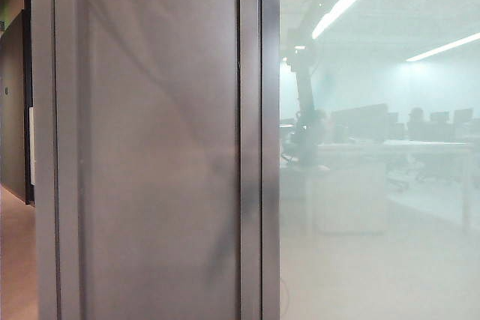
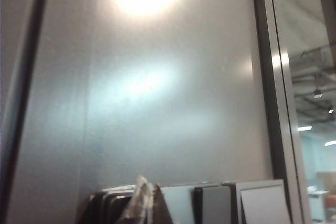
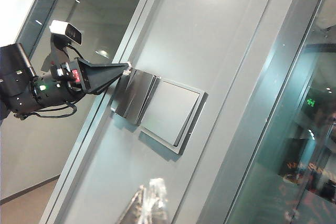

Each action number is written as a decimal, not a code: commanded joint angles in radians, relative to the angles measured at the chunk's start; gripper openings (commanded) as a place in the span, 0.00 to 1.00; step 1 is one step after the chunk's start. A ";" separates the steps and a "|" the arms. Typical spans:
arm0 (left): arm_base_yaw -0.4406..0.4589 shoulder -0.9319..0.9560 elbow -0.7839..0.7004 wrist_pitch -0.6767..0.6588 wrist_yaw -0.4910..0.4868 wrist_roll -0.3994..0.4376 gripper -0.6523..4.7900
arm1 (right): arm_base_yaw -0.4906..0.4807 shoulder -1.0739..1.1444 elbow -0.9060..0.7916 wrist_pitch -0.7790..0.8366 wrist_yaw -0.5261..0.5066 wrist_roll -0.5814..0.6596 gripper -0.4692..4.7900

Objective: Raise the arm to find the leftmost switch on the wall and turn off the lights.

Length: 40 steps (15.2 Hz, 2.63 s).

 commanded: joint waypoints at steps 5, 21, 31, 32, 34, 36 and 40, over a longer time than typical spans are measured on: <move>0.001 0.023 0.005 -0.046 -0.034 0.040 0.11 | 0.000 -0.003 0.003 0.011 -0.002 0.005 0.09; 0.002 -0.406 -0.093 -0.537 0.423 0.228 0.11 | -0.001 -0.057 0.003 -0.107 -0.006 0.005 0.09; 0.002 -1.156 -0.797 -0.869 -0.201 0.327 0.11 | -0.001 -0.193 -0.034 -0.829 0.043 -0.129 0.09; 0.002 -1.181 -0.842 -0.896 -0.214 0.313 0.11 | -0.001 -0.215 -0.077 -0.858 0.104 -0.156 0.09; 0.002 -1.195 -0.938 -0.902 -0.223 0.301 0.11 | -0.001 -0.284 -0.187 -0.872 0.190 -0.162 0.09; 0.002 -1.195 -1.024 -0.901 -0.269 0.293 0.11 | -0.001 -0.397 -0.324 -0.844 0.342 -0.161 0.09; 0.002 -1.195 -1.139 -0.892 -0.383 0.286 0.11 | -0.002 -0.660 -0.558 -0.841 0.666 -0.161 0.09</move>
